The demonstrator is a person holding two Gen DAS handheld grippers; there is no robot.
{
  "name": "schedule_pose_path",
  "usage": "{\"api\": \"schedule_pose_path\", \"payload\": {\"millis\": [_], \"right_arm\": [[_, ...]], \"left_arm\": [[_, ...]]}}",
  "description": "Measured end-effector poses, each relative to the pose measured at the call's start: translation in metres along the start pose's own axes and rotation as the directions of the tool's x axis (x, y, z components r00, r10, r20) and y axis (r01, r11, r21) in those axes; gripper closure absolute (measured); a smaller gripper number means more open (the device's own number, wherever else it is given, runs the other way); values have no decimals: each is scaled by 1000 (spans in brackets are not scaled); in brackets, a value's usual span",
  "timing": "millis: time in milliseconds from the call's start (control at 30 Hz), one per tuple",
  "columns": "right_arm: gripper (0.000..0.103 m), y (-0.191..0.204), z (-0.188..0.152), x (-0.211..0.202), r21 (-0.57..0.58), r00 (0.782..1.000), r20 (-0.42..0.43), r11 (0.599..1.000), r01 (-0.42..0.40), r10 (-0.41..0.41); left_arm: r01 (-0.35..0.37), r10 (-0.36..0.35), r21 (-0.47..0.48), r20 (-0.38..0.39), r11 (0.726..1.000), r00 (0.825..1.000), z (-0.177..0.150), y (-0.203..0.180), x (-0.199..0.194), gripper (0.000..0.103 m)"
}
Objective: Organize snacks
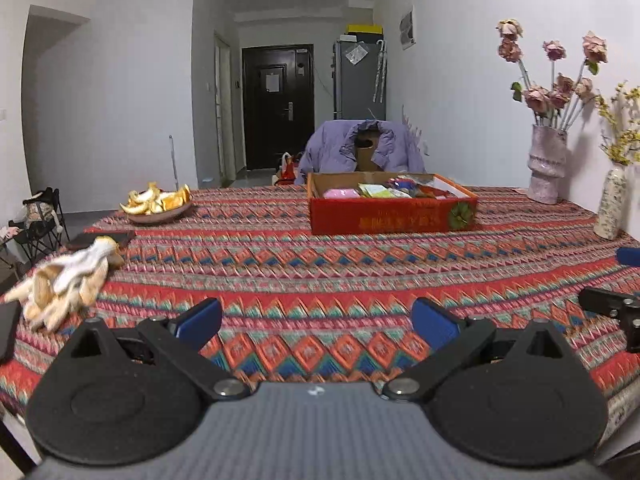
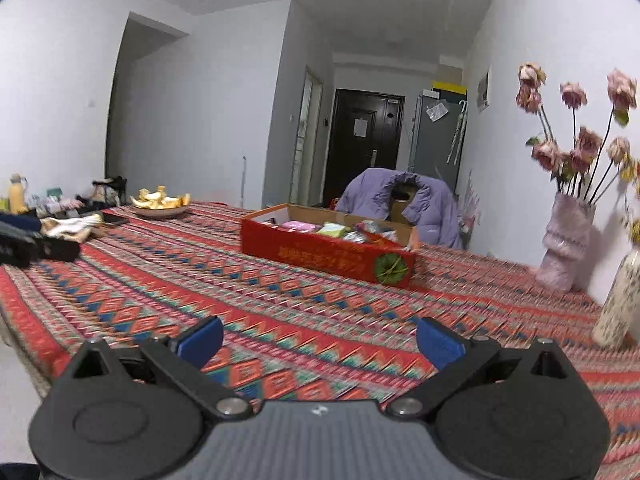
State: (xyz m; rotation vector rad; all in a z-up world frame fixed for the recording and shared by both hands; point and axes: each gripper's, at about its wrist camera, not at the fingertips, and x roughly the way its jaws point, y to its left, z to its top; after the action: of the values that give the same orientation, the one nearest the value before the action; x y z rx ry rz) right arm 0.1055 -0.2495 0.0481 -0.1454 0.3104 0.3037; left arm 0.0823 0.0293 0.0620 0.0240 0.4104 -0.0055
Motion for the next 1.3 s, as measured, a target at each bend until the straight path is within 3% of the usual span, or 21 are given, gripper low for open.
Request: {"api": "schedule_pose_path", "payload": {"millis": [100,267,667,1300], "right_arm": [[0,7,-11,-8,40,1000,4,999,-23,22],[0,14,-21,-26,86,999,49,996,3,-7],[0,38,-48,-55,103,986,152,994,45,-61],[0,42,-56,-71,119,991,118,992,53,-67]], "left_arm": [[22,-22,-1,8,1000,1000,-12,-6,-9,0],[27,-27,0,17,1000,999,-24,-11,-18,0],[-30,28,22,110,999,994,-64,-20,-55,0],[-44,43,5,109,999,993,-67,-16,-65,0]]}}
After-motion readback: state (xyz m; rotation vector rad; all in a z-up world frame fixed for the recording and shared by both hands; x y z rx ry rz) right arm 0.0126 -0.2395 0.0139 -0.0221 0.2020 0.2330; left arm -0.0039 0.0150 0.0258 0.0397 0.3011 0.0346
